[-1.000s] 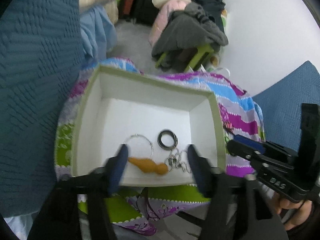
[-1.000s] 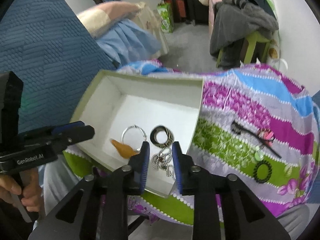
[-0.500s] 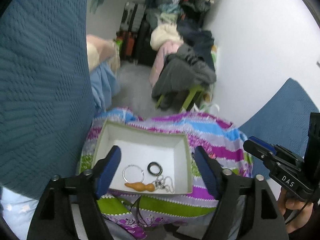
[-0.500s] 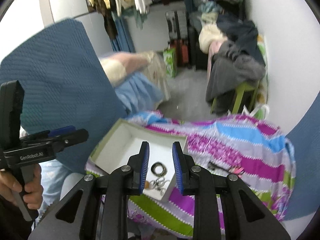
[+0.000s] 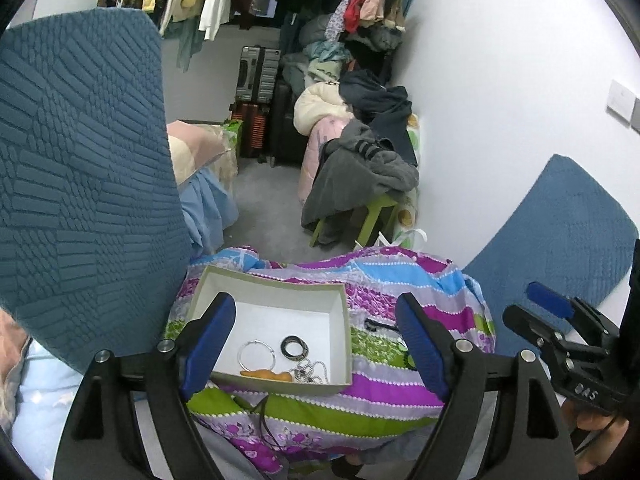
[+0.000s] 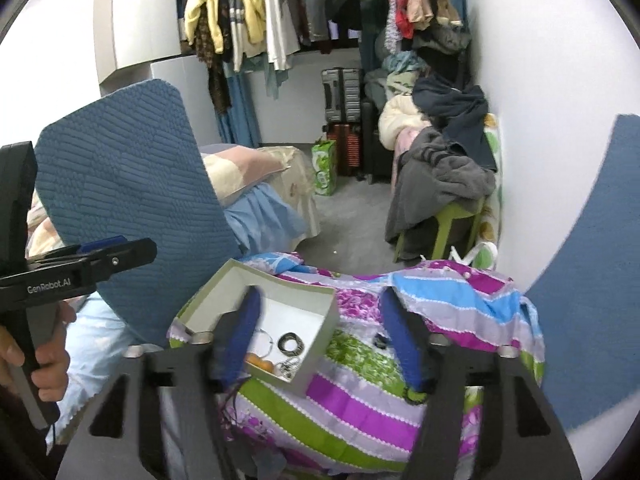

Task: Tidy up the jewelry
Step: 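Lift both open tools out of the box back above the bedsheet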

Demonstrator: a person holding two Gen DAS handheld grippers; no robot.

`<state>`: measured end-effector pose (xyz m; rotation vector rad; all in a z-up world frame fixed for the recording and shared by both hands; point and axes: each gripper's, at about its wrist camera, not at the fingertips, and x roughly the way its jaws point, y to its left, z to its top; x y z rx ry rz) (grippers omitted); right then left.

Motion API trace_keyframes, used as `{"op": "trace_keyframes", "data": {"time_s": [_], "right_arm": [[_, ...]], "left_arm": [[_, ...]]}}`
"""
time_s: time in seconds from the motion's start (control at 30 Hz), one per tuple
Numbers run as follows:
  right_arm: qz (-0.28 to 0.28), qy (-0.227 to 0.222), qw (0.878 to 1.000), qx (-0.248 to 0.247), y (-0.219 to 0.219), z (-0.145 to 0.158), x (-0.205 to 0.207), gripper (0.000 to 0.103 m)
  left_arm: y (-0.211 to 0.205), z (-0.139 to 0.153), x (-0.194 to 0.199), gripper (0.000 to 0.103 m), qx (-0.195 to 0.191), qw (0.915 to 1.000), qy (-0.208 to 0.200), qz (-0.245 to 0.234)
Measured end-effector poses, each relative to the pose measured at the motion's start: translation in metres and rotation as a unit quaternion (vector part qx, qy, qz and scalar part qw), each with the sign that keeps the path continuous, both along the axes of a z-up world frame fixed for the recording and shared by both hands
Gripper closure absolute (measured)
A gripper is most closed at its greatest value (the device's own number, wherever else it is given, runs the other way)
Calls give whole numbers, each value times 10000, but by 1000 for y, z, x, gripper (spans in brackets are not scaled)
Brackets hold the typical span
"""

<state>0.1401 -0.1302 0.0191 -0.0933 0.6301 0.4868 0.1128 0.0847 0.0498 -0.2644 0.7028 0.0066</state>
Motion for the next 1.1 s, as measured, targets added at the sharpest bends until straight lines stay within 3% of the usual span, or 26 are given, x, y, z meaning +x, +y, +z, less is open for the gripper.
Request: {"op": "trace_keyframes", "data": {"time_s": [0.1,0.23,0.4,0.7,0.77,0.87,1.1], "right_arm": [[-157,-45,9999,-51,-15,-4,-8,11],[-354,-17,9993,-134,-37,-13,-14,7],[-549,-84,9984,-107,-64,-27,-28,6],[-957,-165,9952,-124,-106,-70,-50,7],[-971,-145,9951,-86,-113,-81,-52,14],[-991,-43,9951,-46,-119,-97,-52,31],[-930,164,9955,12,-128,-142,-39,58]], "left_arm": [[-18,-6,-5,18,54,10000,24,-22],[-39,-16,-10,18,-44,9999,57,-70],[-61,-28,-12,18,-34,9999,75,-114],[-96,-65,-9,18,-154,9977,236,-616],[-105,-75,-6,18,-133,9968,295,-730],[-120,-89,-1,19,-107,9954,383,-873],[-143,-129,20,20,-387,9904,647,-1156]]}}
